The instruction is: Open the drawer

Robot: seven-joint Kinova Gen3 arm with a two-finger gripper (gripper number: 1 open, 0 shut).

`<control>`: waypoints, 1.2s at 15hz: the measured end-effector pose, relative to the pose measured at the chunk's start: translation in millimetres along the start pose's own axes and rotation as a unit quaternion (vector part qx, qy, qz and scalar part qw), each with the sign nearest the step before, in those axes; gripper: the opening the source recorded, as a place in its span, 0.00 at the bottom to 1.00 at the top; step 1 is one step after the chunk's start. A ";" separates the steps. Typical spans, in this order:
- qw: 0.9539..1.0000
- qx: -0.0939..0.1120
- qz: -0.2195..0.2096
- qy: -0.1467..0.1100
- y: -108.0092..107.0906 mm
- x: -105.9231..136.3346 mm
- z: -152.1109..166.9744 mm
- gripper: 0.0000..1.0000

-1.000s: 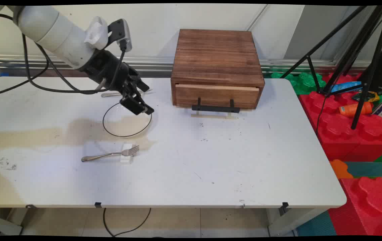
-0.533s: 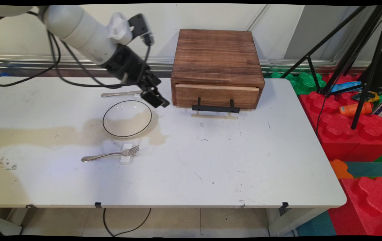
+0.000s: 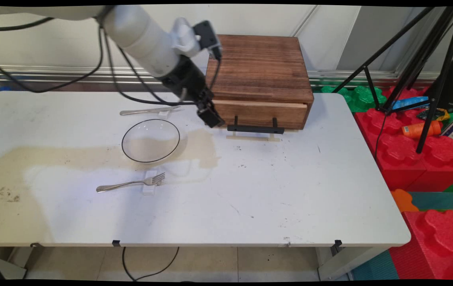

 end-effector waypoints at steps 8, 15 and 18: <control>0.999 0.005 0.023 -0.044 6.5 50.5 80.0 1.00; 0.996 -0.003 0.044 -0.075 8.6 73.6 144.2 1.00; 0.995 -0.006 0.053 -0.087 8.8 80.3 169.3 1.00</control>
